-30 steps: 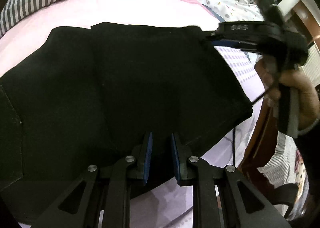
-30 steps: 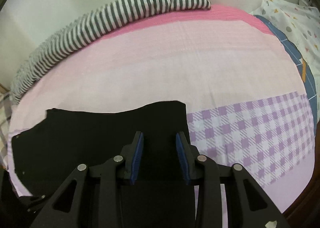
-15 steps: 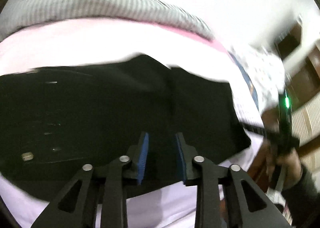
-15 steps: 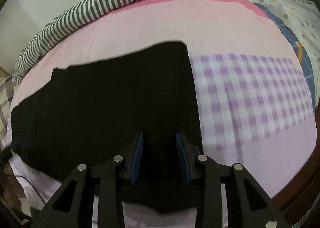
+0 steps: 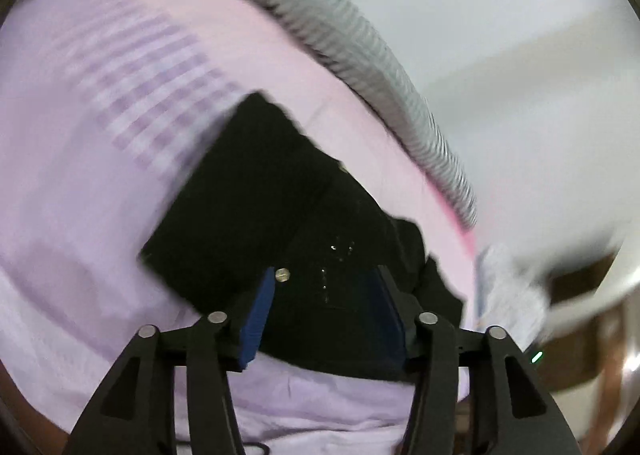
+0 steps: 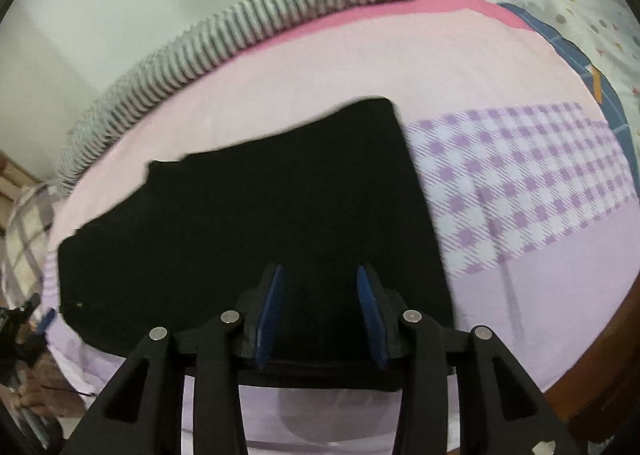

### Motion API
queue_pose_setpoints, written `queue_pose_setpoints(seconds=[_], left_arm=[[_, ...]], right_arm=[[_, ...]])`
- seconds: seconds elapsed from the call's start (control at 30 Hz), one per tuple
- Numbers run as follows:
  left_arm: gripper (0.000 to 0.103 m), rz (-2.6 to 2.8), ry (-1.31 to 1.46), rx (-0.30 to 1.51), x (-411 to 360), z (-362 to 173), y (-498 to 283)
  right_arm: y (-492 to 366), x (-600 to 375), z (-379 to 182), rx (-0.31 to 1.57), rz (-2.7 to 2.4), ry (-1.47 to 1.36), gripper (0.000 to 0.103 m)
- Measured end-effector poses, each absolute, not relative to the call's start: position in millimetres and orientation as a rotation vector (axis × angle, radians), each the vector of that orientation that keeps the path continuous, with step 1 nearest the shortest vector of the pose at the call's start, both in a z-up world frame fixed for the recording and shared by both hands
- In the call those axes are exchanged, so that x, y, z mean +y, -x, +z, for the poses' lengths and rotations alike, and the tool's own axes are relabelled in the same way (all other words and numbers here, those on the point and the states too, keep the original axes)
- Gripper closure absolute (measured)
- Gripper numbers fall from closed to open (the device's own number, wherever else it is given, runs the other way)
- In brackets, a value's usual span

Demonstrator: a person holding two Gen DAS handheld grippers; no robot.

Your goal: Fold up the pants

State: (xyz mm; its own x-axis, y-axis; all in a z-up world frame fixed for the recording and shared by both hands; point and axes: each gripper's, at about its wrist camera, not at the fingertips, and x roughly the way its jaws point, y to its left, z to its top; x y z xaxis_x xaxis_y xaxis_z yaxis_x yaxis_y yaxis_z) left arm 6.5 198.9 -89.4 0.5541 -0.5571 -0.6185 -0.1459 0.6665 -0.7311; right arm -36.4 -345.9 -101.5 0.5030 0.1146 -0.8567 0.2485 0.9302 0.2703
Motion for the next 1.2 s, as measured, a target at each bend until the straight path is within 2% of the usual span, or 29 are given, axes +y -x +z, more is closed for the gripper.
queue_pose_setpoints(seconds=[0.03,0.13,0.4,0.83,0.93,1.03,1.1,1.13,1.17,1.2], left_arm=[[0.049,-0.27,0.874,0.978,205.5,-94.3,-3.5],[0.049,-0.226,0.93,0.987,219.2,-104.4,6.4],[0.049,-0.15,1.032,1.017,233.1,-127.4,12.5],[0.046,-0.088,1.075,1.033,243.3,-147.6,6.2],[0.032,-0.096,1.094,1.018,240.0,-145.6,-1.0],[0.031,-0.07,1.055,1.003,232.3,-141.5,-5.0],[0.034,-0.045,1.016,0.999,227.3,-139.0,-4.2],[0.042,-0.027,0.997,1.003,226.0,-138.2,-3.5],[0.054,-0.003,0.98,1.01,225.2,-137.9,-3.2],[0.058,0.015,0.968,1.013,224.7,-138.0,-3.3]], right_arm=[[35.1,-338.1,-98.3,1.04,-0.061,-0.382,0.058],[31.4,-315.1,-94.0,1.034,-0.002,-0.364,0.055],[18.7,-275.4,-89.5,1.035,0.101,-0.342,0.052],[8.9,-265.9,-99.4,1.064,0.129,-0.358,0.052],[7.7,-266.1,-101.3,1.065,0.133,-0.367,0.052],[6.4,-265.9,-103.9,1.065,0.141,-0.378,0.052],[6.1,-265.0,-105.0,1.066,0.143,-0.384,0.052],[6.4,-264.7,-105.3,1.065,0.15,-0.388,0.052],[6.8,-264.0,-105.3,1.063,0.154,-0.389,0.052],[7.4,-263.6,-105.6,1.062,0.154,-0.39,0.052]])
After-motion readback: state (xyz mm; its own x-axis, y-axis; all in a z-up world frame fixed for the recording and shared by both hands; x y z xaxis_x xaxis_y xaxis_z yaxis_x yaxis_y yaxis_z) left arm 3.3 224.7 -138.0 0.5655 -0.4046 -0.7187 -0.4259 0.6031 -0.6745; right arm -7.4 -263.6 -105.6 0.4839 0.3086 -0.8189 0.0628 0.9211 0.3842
